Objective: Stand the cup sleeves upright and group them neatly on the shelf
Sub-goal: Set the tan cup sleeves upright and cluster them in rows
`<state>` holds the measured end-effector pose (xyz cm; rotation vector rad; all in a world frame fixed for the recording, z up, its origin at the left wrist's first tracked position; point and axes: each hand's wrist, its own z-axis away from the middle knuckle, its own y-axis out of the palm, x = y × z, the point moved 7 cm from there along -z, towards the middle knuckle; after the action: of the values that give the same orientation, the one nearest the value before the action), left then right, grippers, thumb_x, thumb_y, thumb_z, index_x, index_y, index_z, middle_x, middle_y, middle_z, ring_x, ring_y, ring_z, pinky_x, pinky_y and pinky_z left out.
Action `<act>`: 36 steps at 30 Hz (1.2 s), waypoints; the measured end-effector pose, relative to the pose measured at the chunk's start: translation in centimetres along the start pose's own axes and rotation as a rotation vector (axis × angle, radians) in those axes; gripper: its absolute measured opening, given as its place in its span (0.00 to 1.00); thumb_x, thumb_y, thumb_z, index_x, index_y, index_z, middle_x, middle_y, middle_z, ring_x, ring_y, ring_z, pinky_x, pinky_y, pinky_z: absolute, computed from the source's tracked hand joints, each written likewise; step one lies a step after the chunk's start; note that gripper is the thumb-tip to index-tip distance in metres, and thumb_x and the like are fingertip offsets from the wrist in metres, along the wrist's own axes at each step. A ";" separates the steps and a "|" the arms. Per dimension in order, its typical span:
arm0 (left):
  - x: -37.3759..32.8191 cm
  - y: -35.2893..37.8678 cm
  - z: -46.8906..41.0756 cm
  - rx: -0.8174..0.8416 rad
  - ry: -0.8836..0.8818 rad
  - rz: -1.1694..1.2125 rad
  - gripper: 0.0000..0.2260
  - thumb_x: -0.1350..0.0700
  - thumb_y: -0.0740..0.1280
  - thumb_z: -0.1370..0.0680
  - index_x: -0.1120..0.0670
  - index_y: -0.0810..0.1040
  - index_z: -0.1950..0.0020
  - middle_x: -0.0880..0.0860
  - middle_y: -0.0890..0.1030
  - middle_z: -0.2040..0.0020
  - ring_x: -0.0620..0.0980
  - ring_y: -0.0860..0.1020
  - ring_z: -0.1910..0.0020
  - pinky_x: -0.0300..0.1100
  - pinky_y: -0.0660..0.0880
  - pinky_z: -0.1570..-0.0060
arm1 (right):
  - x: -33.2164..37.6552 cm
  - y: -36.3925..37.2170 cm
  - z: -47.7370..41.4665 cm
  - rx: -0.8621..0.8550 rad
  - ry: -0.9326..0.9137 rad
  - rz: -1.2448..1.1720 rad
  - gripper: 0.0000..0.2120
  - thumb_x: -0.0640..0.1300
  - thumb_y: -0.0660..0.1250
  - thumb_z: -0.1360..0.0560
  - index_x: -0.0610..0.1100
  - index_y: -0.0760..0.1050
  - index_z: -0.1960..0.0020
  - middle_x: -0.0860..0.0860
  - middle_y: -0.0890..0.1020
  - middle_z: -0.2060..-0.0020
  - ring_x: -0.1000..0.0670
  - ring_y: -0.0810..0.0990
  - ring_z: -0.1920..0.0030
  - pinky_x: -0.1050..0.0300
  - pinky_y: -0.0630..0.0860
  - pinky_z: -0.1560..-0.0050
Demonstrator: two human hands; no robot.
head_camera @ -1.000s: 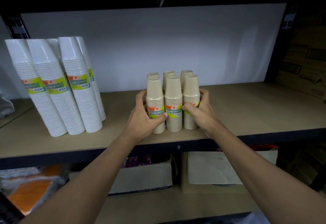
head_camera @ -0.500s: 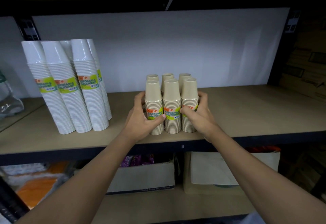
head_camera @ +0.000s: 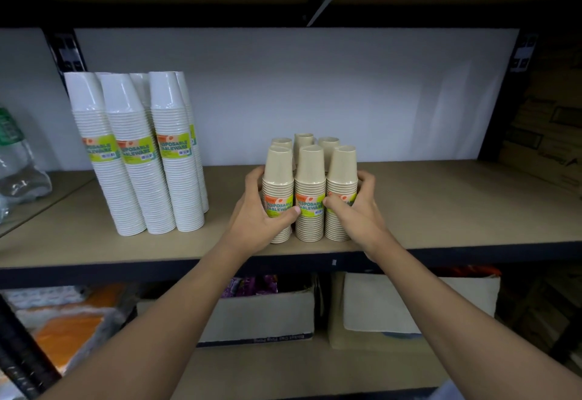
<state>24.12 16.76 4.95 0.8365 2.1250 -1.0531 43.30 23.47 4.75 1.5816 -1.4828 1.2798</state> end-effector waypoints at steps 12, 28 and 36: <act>0.4 -0.9 1.1 0.000 -0.068 0.008 0.41 0.51 0.78 0.31 0.44 0.56 0.26 0.31 0.69 0.40 0.29 0.74 0.46 0.27 0.70 0.47 | -0.5 -0.5 0.1 0.030 0.027 -0.012 0.34 0.43 0.73 0.27 0.49 0.56 0.29 0.59 0.72 0.42 0.64 0.74 0.45 0.60 0.71 0.46; 0.8 -1.4 1.4 0.030 -0.100 -0.026 0.37 0.46 0.77 0.31 0.48 0.61 0.28 0.43 0.70 0.30 0.42 0.70 0.32 0.41 0.69 0.34 | -1.3 -2.2 0.3 0.055 0.098 0.013 0.26 0.46 0.72 0.27 0.53 0.63 0.36 0.57 0.73 0.38 0.60 0.73 0.43 0.56 0.71 0.42; -4.7 -5.5 -3.2 -0.082 -0.003 -0.020 0.25 0.39 0.72 0.29 0.41 0.68 0.35 0.44 0.72 0.32 0.46 0.75 0.36 0.48 0.74 0.38 | 4.2 -4.1 -3.0 -0.052 -0.024 0.014 0.24 0.54 0.71 0.28 0.52 0.67 0.36 0.53 0.74 0.37 0.54 0.76 0.41 0.52 0.75 0.41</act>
<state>22.05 15.54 12.54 0.7757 2.1634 -0.9704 46.18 25.36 10.35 1.5614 -1.5321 1.2238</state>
